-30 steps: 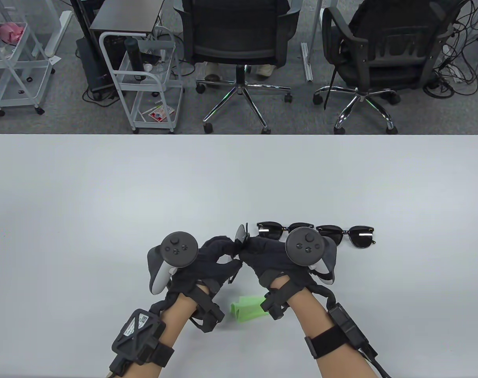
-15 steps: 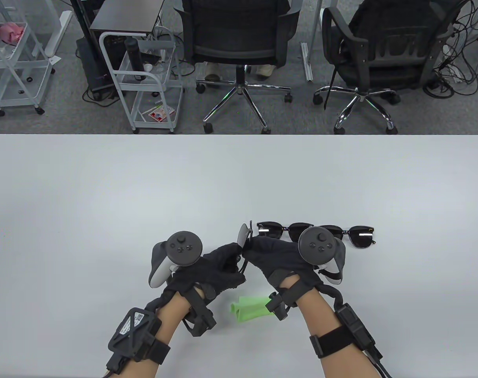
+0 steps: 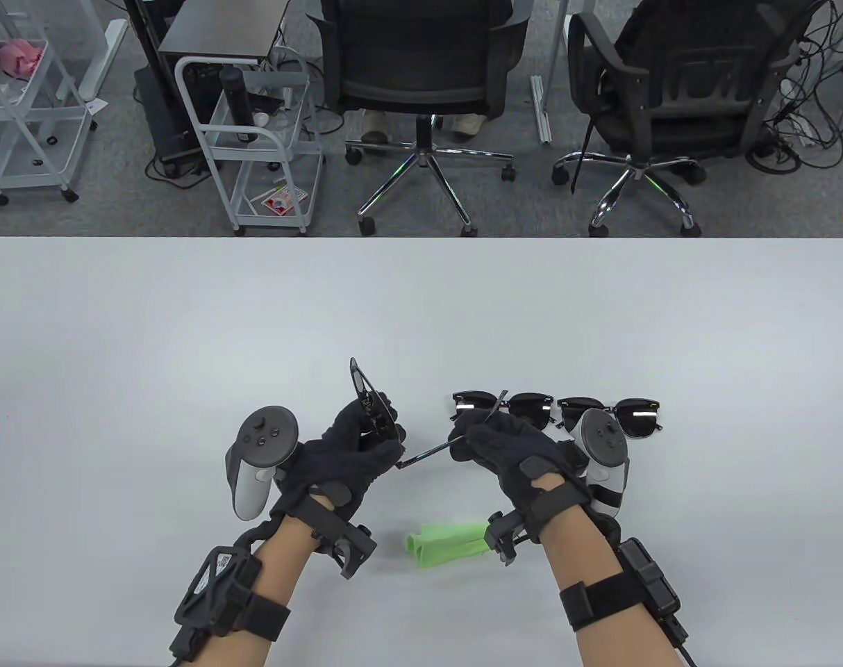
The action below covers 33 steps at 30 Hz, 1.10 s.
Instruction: Dust sunglasses
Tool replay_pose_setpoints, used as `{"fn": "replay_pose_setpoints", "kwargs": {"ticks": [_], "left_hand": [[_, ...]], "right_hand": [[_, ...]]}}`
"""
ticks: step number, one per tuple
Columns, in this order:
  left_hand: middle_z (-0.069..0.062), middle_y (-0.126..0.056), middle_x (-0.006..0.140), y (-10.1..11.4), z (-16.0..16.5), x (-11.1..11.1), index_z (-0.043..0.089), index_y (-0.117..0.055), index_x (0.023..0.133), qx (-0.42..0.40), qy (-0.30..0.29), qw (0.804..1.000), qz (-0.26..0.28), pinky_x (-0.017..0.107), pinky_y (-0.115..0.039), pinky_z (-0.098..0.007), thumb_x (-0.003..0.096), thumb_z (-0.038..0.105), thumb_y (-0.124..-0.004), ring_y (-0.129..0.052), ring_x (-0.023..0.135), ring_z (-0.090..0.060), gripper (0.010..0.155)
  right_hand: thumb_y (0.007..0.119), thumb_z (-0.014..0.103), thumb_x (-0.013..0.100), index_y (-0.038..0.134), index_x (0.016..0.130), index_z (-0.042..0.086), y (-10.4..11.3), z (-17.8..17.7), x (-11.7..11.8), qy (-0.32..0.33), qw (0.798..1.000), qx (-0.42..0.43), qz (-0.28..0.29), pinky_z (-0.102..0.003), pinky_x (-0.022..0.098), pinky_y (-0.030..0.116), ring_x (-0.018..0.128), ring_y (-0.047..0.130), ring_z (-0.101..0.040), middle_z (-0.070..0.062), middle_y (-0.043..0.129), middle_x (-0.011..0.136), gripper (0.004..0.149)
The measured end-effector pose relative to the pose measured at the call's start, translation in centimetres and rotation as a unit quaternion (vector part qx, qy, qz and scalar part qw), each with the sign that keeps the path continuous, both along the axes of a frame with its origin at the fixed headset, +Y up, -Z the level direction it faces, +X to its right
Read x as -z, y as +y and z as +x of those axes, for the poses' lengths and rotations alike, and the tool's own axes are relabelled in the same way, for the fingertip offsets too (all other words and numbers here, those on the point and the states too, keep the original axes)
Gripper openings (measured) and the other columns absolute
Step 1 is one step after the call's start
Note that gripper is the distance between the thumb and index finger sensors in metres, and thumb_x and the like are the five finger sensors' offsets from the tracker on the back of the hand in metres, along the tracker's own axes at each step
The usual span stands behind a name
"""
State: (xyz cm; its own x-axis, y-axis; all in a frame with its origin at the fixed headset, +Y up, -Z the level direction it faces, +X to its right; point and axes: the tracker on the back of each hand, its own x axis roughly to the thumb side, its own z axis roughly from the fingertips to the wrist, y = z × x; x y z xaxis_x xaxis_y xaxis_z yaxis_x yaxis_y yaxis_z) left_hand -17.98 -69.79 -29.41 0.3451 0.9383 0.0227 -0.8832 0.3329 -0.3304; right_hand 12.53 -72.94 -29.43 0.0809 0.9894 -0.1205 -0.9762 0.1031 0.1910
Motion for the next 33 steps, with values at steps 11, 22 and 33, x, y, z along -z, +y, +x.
{"fn": "replay_pose_setpoints", "kwargs": {"ticks": [11, 22, 33], "left_hand": [[0.007, -0.068, 0.106, 0.8, 0.7, -0.6, 0.036, -0.055, 0.104, 0.209, 0.024, 0.973, 0.093, 0.074, -0.068, -0.046, 0.0308, 0.063, -0.087, -0.097, 0.09, -0.014, 0.084], [0.008, -0.074, 0.103, 0.7, 4.2, -1.7, 0.037, -0.06, 0.102, 0.294, -0.048, 0.943, 0.145, 0.074, -0.07, -0.046, 0.0277, 0.065, -0.087, -0.102, 0.086, -0.013, 0.084], [0.008, -0.078, 0.101, 0.8, 3.6, -1.7, 0.037, -0.064, 0.101, 0.315, -0.049, 0.936, 0.151, 0.074, -0.069, -0.047, 0.0281, 0.067, -0.088, -0.104, 0.083, -0.014, 0.082]], "right_hand": [[0.084, 0.046, 0.047, 0.041, 0.105, -0.003, 4.6, 0.2, -1.6, -0.095, 0.949, -0.259, 0.153, -0.072, 0.061, 0.044, 0.093, 0.047, -0.06, -0.031, 0.042, 0.108, 0.087], [0.088, 0.035, 0.044, 0.084, 0.087, 0.012, 6.2, -5.0, -2.4, 0.008, 0.867, -0.394, 0.306, -0.072, 0.063, 0.055, 0.091, 0.077, -0.047, -0.015, 0.08, 0.099, 0.049], [0.084, 0.031, 0.046, 0.087, 0.084, 0.016, 7.1, -1.5, -2.3, -0.08, 0.851, -0.417, 0.309, -0.073, 0.063, 0.049, 0.093, 0.071, -0.049, -0.015, 0.079, 0.099, 0.041]]}}
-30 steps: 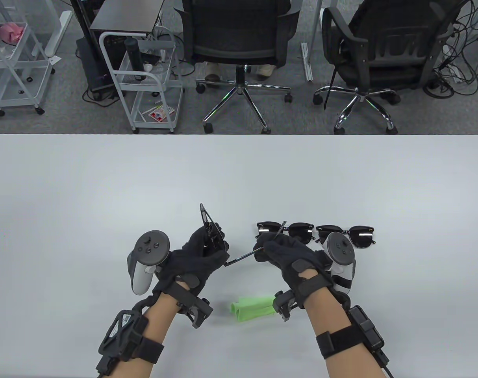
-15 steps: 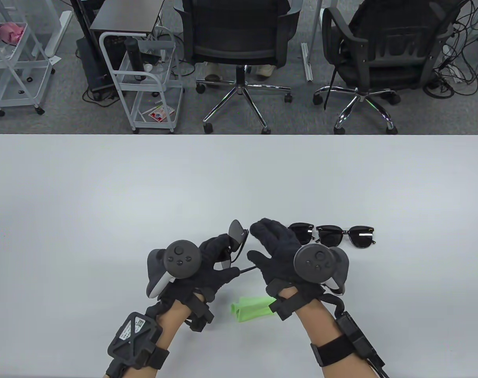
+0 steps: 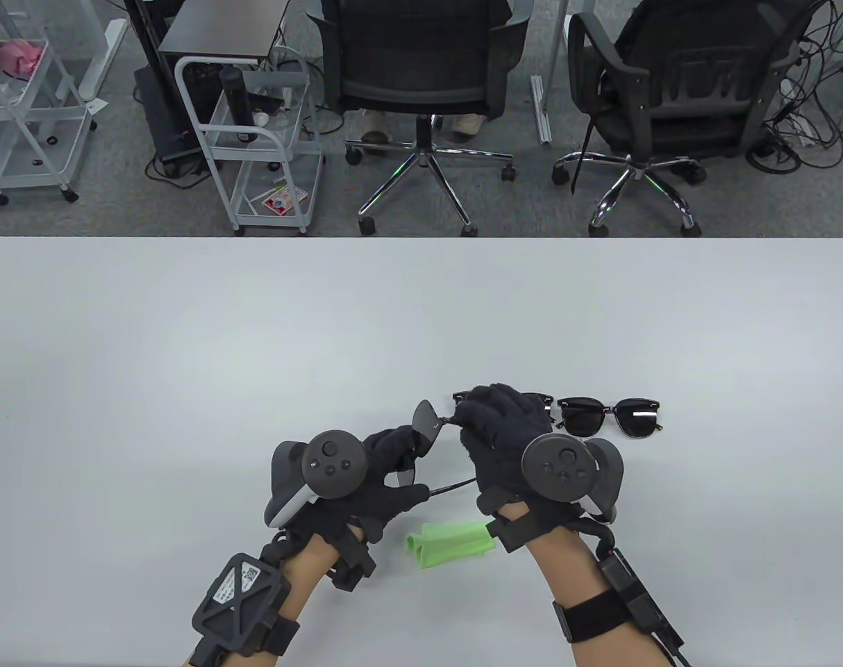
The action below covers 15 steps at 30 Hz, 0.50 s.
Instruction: Dust sunglasses
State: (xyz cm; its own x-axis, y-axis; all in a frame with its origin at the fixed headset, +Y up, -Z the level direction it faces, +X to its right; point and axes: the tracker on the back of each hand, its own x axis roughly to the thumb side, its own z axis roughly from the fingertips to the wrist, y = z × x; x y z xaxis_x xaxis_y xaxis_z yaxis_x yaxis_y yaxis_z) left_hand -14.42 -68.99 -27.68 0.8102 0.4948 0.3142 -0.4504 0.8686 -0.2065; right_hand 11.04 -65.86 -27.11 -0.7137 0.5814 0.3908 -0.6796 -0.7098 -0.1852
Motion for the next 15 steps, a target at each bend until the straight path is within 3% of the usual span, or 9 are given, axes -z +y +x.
{"fn": "replay_pose_setpoints", "kwargs": {"ticks": [4, 10, 13, 15], "left_hand": [[0.008, -0.079, 0.101, -0.1, -0.1, 0.1, 0.038, -0.065, 0.101, 0.044, -0.011, 0.999, 0.002, 0.074, -0.068, -0.048, 0.0284, 0.068, -0.087, -0.104, 0.083, -0.013, 0.082], [0.008, -0.081, 0.1, -0.2, -0.2, 0.2, 0.037, -0.066, 0.1, 0.017, -0.017, 0.999, -0.028, 0.074, -0.068, -0.048, 0.0281, 0.069, -0.087, -0.105, 0.081, -0.013, 0.082], [0.006, -0.083, 0.098, -0.6, -0.6, 0.5, 0.035, -0.068, 0.1, -0.043, -0.014, 0.996, -0.074, 0.073, -0.07, -0.042, 0.0283, 0.071, -0.086, -0.108, 0.078, -0.012, 0.082], [0.005, -0.086, 0.095, -1.0, -1.1, 0.8, 0.033, -0.069, 0.099, -0.091, 0.004, 0.991, -0.102, 0.072, -0.073, -0.04, 0.0283, 0.072, -0.085, -0.11, 0.074, -0.012, 0.082]], "right_hand": [[0.085, 0.031, 0.046, 0.086, 0.085, 0.018, 0.1, 0.7, 0.0, -0.017, 0.999, -0.027, 0.024, -0.074, 0.063, 0.047, 0.094, 0.068, -0.049, -0.015, 0.078, 0.1, 0.041], [0.084, 0.03, 0.046, 0.084, 0.088, 0.016, 0.5, 0.0, -0.4, -0.013, 0.998, -0.051, 0.044, -0.074, 0.063, 0.045, 0.095, 0.067, -0.049, -0.016, 0.076, 0.101, 0.044], [0.086, 0.033, 0.046, 0.061, 0.104, 0.01, 1.1, -1.0, -1.0, 0.016, 0.996, -0.073, 0.055, -0.076, 0.062, 0.035, 0.099, 0.046, -0.056, -0.022, 0.052, 0.111, 0.068], [0.086, 0.037, 0.046, 0.048, 0.108, 0.009, 1.8, -2.2, -1.8, 0.042, 0.989, -0.111, 0.094, -0.076, 0.062, 0.028, 0.101, 0.032, -0.057, -0.024, 0.037, 0.114, 0.078]]}}
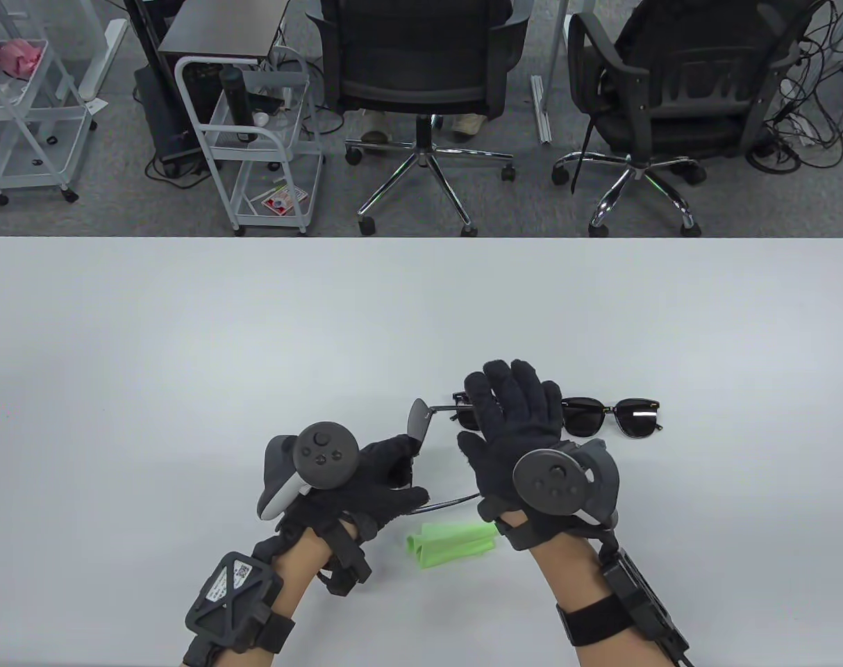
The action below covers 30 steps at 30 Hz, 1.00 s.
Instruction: Dust sunglasses
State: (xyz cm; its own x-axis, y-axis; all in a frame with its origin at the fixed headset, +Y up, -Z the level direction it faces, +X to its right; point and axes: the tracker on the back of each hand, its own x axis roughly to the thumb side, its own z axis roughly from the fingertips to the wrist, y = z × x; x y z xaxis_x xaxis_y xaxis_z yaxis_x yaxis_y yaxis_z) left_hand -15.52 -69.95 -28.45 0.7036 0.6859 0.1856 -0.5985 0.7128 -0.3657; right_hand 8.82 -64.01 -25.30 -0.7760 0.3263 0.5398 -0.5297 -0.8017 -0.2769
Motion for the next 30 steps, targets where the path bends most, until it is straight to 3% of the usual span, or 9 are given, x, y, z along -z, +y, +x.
{"fn": "replay_pose_setpoints", "kwargs": {"ticks": [3, 4, 6, 8, 9, 25, 26, 28, 30], "left_hand": [[0.005, -0.087, 0.093, -0.7, -0.9, 0.2, 0.031, -0.07, 0.098, -0.068, 0.034, 0.996, -0.049, 0.071, -0.075, -0.038, 0.0294, 0.074, -0.083, -0.112, 0.071, -0.011, 0.081], [0.004, -0.087, 0.093, -1.1, -1.3, 0.3, 0.031, -0.07, 0.097, -0.106, 0.047, 0.99, -0.075, 0.071, -0.075, -0.037, 0.0301, 0.074, -0.083, -0.113, 0.071, -0.011, 0.081], [0.002, -0.087, 0.092, -1.6, -1.9, 0.3, 0.028, -0.069, 0.097, -0.168, 0.074, 0.976, -0.113, 0.07, -0.075, -0.037, 0.0317, 0.074, -0.081, -0.113, 0.069, -0.012, 0.081], [-0.001, -0.086, 0.092, -2.2, -2.4, 0.3, 0.025, -0.067, 0.097, -0.222, 0.099, 0.959, -0.146, 0.071, -0.074, -0.035, 0.0329, 0.073, -0.08, -0.113, 0.069, -0.014, 0.082], [0.0, -0.086, 0.091, -2.4, -2.6, 0.3, 0.025, -0.066, 0.097, -0.229, 0.101, 0.956, -0.151, 0.071, -0.075, -0.033, 0.0334, 0.075, -0.078, -0.114, 0.068, -0.012, 0.082], [-0.002, -0.078, 0.097, -3.3, -1.2, 0.3, 0.024, -0.058, 0.099, -0.233, 0.069, 0.952, -0.188, 0.073, -0.069, -0.036, 0.0342, 0.072, -0.073, -0.109, 0.077, -0.015, 0.082], [-0.004, -0.075, 0.099, -3.1, -1.2, 0.3, 0.022, -0.056, 0.101, -0.231, 0.063, 0.953, -0.186, 0.073, -0.067, -0.038, 0.0341, 0.071, -0.073, -0.106, 0.079, -0.015, 0.085], [-0.007, -0.075, 0.099, -2.1, -1.4, 0.2, 0.018, -0.055, 0.102, -0.165, 0.067, 0.976, -0.126, 0.072, -0.067, -0.04, 0.0331, 0.071, -0.074, -0.107, 0.078, -0.018, 0.089], [-0.002, -0.086, 0.092, -0.1, -1.9, 0.1, 0.021, -0.065, 0.099, -0.046, 0.075, 0.996, -0.003, 0.07, -0.072, -0.041, 0.033, 0.069, -0.077, -0.112, 0.069, -0.016, 0.082]], "right_hand": [[0.086, 0.042, 0.046, 0.055, 0.107, 0.013, 0.6, -2.0, -1.3, 0.041, 0.996, -0.063, 0.05, -0.075, 0.063, 0.027, 0.102, 0.034, -0.055, -0.021, 0.041, 0.115, 0.074], [0.086, 0.043, 0.046, 0.066, 0.103, 0.015, 0.6, -2.8, -1.8, 0.052, 0.993, -0.092, 0.06, -0.075, 0.064, 0.03, 0.103, 0.041, -0.053, -0.019, 0.051, 0.114, 0.067], [0.083, 0.049, 0.045, 0.086, 0.088, 0.016, 0.3, -3.9, -2.3, 0.06, 0.987, -0.132, 0.071, -0.076, 0.065, 0.041, 0.097, 0.074, -0.044, -0.01, 0.086, 0.098, 0.054], [0.081, 0.054, 0.045, 0.086, 0.086, 0.009, -0.5, -4.8, -2.2, 0.069, 0.983, -0.16, 0.057, -0.074, 0.065, 0.049, 0.088, 0.086, -0.041, -0.013, 0.094, 0.088, 0.061], [0.08, 0.055, 0.045, 0.093, 0.08, 0.013, -0.7, -5.0, -2.1, 0.073, 0.982, -0.167, 0.05, -0.074, 0.065, 0.049, 0.086, 0.088, -0.04, -0.011, 0.098, 0.084, 0.056], [0.085, 0.042, 0.041, 0.094, 0.073, 0.017, -1.9, -5.9, -1.2, 0.077, 0.969, -0.23, 0.037, -0.073, 0.067, 0.05, 0.082, 0.093, -0.035, -0.006, 0.1, 0.076, 0.042], [0.084, 0.042, 0.041, 0.095, 0.073, 0.017, -1.8, -5.6, -1.0, 0.072, 0.97, -0.227, 0.038, -0.073, 0.067, 0.05, 0.083, 0.093, -0.034, -0.006, 0.1, 0.077, 0.042], [0.083, 0.041, 0.041, 0.095, 0.073, 0.017, -1.4, -4.5, -0.5, 0.056, 0.977, -0.205, 0.035, -0.073, 0.066, 0.05, 0.083, 0.092, -0.035, -0.005, 0.1, 0.077, 0.041], [0.083, 0.04, 0.042, 0.095, 0.074, 0.017, -1.1, -2.8, 0.1, 0.042, 0.984, -0.17, 0.012, -0.073, 0.066, 0.049, 0.084, 0.092, -0.034, -0.005, 0.099, 0.079, 0.041]]}}
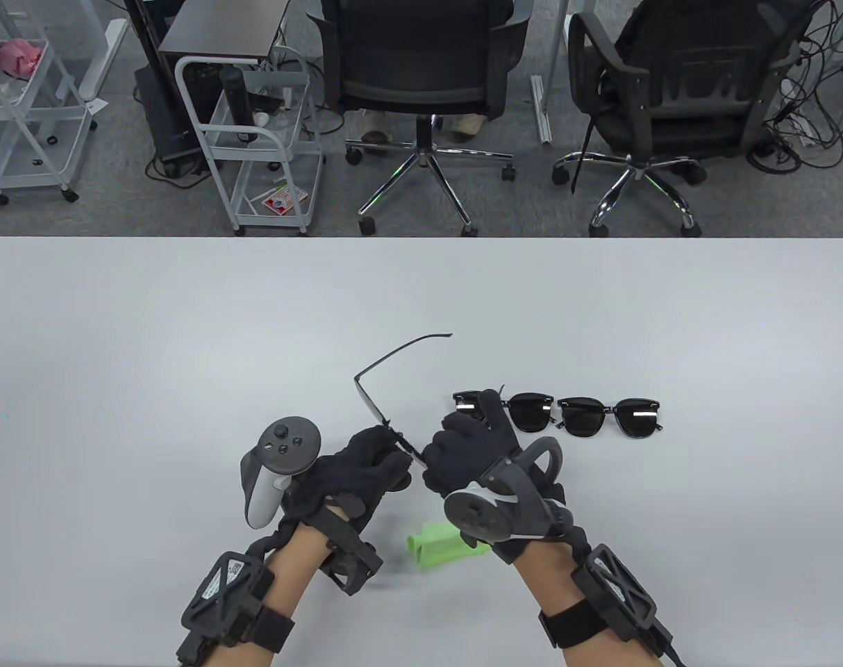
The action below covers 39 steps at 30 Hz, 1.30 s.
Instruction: Dust sunglasses
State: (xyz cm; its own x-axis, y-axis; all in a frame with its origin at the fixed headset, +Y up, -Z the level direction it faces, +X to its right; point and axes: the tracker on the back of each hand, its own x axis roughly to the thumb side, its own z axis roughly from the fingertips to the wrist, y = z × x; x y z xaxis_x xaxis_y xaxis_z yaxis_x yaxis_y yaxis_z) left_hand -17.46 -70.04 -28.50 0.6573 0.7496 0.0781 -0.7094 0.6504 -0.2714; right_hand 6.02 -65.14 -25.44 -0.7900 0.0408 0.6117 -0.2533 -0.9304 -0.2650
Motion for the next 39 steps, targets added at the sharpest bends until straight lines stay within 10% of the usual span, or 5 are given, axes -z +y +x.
{"fn": "replay_pose_setpoints", "kwargs": {"ticks": [6, 11, 20, 27, 39], "left_hand": [[0.017, -0.053, 0.112, 4.2, 0.9, -2.2, 0.043, -0.041, 0.106, 0.262, -0.01, 0.912, 0.316, 0.079, -0.057, -0.051, 0.031, 0.062, -0.087, -0.07, 0.107, -0.016, 0.09], [0.02, -0.028, 0.116, 3.1, 3.0, -2.9, 0.046, -0.023, 0.103, 0.388, -0.084, 0.845, 0.359, 0.082, -0.04, -0.056, 0.0239, 0.062, -0.094, -0.039, 0.115, -0.023, 0.108], [0.022, -0.067, 0.1, 3.8, 4.2, -3.8, 0.044, -0.044, 0.103, 0.459, -0.077, 0.764, 0.447, 0.078, -0.057, -0.049, 0.0272, 0.058, -0.098, -0.077, 0.094, -0.009, 0.094], [0.016, -0.073, 0.098, 4.3, 2.5, -2.7, 0.038, -0.05, 0.104, 0.456, -0.005, 0.784, 0.42, 0.075, -0.064, -0.05, 0.0282, 0.06, -0.096, -0.088, 0.084, -0.012, 0.092], [0.014, -0.076, 0.097, 3.8, 1.5, -1.7, 0.035, -0.052, 0.105, 0.465, 0.025, 0.798, 0.382, 0.073, -0.066, -0.051, 0.0277, 0.061, -0.096, -0.092, 0.08, -0.012, 0.093]], "right_hand": [[0.082, 0.037, 0.043, 0.094, 0.077, 0.018, 0.2, 3.0, 1.1, 0.028, 0.988, 0.087, -0.125, -0.077, 0.065, 0.042, 0.092, 0.082, -0.04, -0.006, 0.095, 0.088, 0.041], [0.082, 0.035, 0.043, 0.093, 0.078, 0.018, -0.1, 3.2, 1.4, 0.073, 0.971, 0.115, -0.195, -0.077, 0.064, 0.039, 0.096, 0.075, -0.043, -0.007, 0.091, 0.093, 0.041], [0.081, 0.035, 0.044, 0.092, 0.08, 0.02, -0.1, 4.0, 1.6, 0.063, 0.971, 0.125, -0.191, -0.077, 0.064, 0.038, 0.099, 0.067, -0.046, -0.008, 0.086, 0.099, 0.04], [0.088, 0.042, 0.041, 0.086, 0.088, 0.017, 2.8, 4.0, -1.1, 0.014, 0.986, 0.158, 0.053, -0.07, 0.065, 0.057, 0.088, 0.084, -0.038, -0.009, 0.086, 0.096, 0.054], [0.095, 0.045, 0.035, 0.09, 0.084, 0.017, -5.9, -3.0, 0.2, 0.081, 0.95, -0.187, -0.235, -0.068, 0.063, 0.062, 0.077, 0.094, -0.037, -0.008, 0.095, 0.086, 0.056]]}}
